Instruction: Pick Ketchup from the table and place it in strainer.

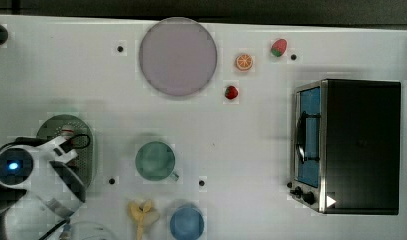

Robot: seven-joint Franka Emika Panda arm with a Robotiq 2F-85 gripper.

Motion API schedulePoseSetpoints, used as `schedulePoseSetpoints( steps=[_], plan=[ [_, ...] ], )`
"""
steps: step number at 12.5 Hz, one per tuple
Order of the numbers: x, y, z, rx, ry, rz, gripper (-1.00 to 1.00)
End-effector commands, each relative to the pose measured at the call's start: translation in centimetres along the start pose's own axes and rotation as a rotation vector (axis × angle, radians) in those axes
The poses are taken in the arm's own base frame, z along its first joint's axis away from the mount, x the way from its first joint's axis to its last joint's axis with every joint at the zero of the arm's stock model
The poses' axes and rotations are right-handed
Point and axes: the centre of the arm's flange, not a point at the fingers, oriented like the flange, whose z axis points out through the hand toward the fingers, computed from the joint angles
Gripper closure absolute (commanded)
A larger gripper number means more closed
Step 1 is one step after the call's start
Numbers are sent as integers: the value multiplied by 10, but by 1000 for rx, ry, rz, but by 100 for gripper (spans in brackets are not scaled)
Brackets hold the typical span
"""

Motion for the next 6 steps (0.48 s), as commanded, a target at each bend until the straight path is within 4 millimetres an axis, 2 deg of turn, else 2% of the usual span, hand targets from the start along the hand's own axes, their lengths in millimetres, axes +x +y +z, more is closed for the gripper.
schedulePoseSetpoints(
  steps=[1,4,6],
  plan=[
    [13,-8,-51,31,101,100,-100],
    [26,7,-129,-18,204,186,-100],
    [33,29,-183,-50,199,309,-100]
  ],
)
